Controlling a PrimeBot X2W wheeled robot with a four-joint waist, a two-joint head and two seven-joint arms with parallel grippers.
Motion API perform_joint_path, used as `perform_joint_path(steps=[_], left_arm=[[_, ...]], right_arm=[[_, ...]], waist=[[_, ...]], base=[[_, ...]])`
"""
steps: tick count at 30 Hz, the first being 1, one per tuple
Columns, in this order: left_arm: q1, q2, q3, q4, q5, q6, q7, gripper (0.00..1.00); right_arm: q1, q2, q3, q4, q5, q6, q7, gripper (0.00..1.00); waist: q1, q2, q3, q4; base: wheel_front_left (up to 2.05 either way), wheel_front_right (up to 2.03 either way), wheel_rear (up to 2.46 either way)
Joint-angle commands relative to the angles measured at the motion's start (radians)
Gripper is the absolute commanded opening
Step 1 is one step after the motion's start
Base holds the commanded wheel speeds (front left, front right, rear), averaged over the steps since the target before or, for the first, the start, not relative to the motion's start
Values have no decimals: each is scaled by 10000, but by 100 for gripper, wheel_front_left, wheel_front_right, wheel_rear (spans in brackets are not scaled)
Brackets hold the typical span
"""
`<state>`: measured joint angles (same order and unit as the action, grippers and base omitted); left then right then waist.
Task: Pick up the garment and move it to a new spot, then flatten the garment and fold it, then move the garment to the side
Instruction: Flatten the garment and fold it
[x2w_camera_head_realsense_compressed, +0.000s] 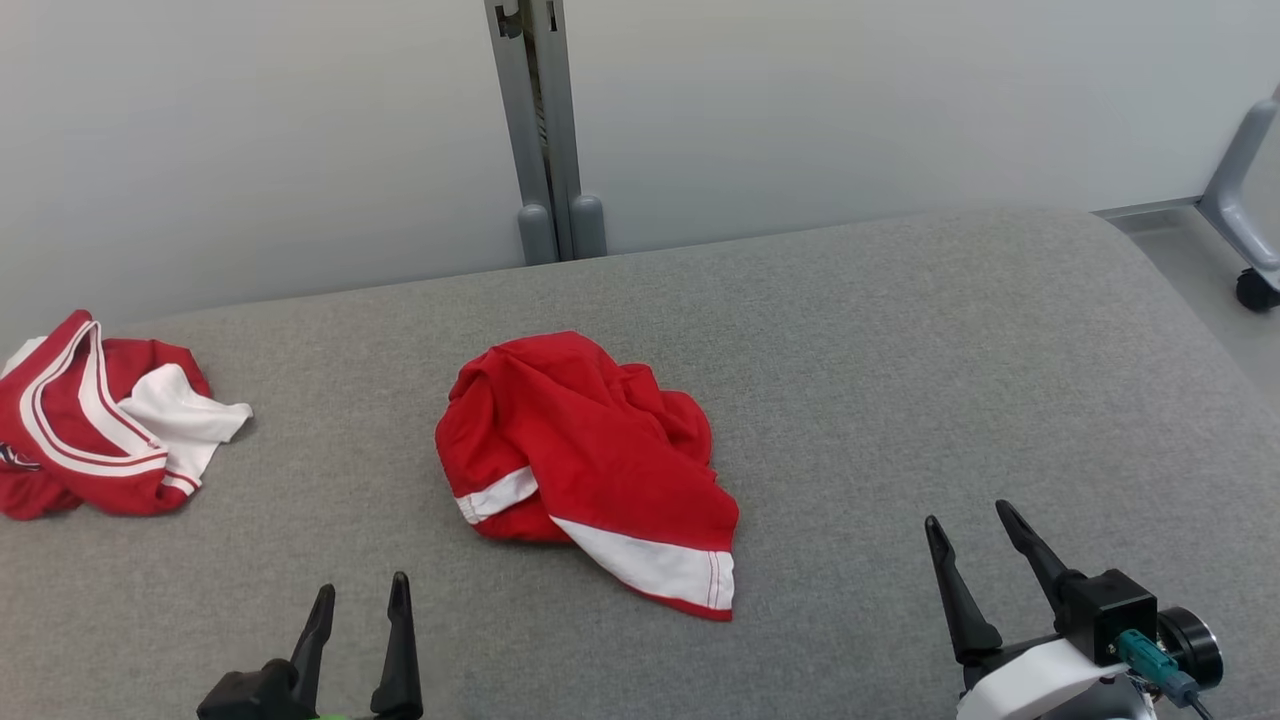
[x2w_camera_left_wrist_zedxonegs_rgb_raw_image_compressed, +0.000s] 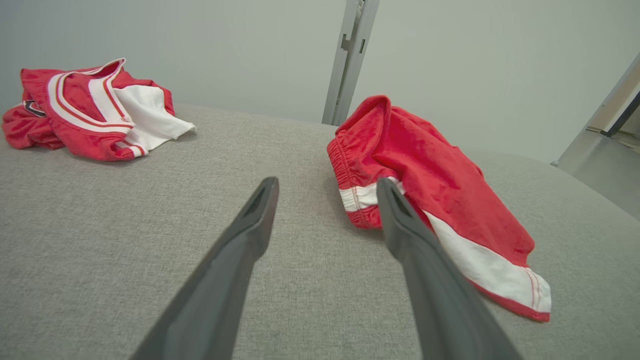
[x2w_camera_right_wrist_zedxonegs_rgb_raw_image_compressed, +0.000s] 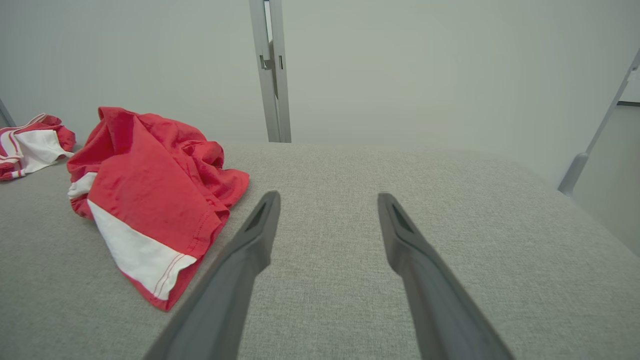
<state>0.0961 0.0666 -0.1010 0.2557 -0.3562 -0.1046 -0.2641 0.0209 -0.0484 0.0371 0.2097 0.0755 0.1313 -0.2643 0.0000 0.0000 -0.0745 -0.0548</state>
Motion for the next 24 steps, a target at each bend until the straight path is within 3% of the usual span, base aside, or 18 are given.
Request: perform_joint_path(steps=[1,24], left_arm=[[145,-46,53,-17,117,-53,-5,100],[-170,-161,179,284,209,-259,-6,100]], right_arm=[[69,-37,1,32,41,-10,-3,100],[-96,-37,-52,131,54,-10,-3,100]], waist=[[0,0,3,12],[0,0,83,137]], base=[[0,0,0],[0,0,0]])
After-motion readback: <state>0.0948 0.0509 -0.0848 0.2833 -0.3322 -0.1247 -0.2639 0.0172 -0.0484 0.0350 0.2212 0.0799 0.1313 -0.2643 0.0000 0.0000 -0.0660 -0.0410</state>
